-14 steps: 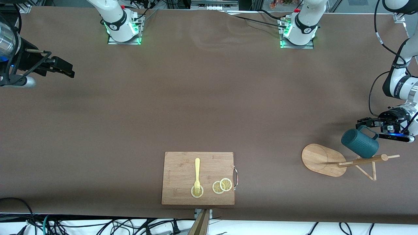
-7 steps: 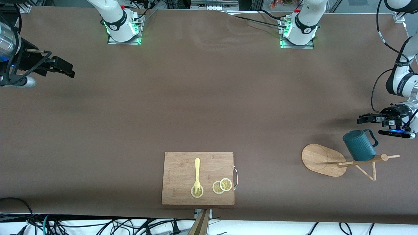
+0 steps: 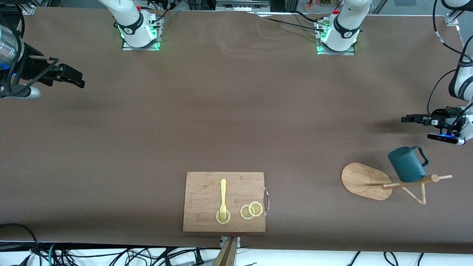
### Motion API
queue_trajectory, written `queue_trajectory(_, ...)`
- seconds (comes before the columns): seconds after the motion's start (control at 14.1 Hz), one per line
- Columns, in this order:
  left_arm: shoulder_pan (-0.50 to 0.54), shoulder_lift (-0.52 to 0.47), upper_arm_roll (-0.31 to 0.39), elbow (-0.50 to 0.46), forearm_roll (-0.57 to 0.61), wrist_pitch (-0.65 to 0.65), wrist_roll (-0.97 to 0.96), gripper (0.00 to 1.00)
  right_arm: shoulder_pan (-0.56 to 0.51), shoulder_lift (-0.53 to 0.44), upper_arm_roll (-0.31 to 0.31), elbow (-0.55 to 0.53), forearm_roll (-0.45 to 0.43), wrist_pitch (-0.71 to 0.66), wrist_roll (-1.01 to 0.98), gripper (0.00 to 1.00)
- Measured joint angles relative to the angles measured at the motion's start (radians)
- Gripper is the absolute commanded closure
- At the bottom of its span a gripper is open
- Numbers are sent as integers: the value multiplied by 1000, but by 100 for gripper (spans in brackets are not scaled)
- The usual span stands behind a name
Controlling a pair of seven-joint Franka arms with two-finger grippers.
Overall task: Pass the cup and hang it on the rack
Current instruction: 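Open the left gripper and draw it back from the hanging mug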
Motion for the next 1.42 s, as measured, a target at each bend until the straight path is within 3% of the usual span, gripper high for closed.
queue_trajectory(0.28,9,-101,-17,39,224,-16,43,0,0,0,1,0,0,5,0,0)
queue_trajectory(0.57,-31,-261,-111,140,466,-5,34,0,0,0,7,0,0,6,0,0)
queue_trajectory(0.78,-157,-358,-121,200,634,60,27,0,1,0,25,0,0,8,1,0)
queue_trajectory(1.14,-356,-413,-113,267,858,185,25,0,0,-3,29,0,0,12,1,0)
queue_trajectory(1.28,-457,-444,-76,275,926,215,24,0,0,-4,29,0,0,13,1,0)
queue_trajectory(1.42,-570,-476,10,276,952,238,21,0,0,-4,29,0,0,13,1,0)
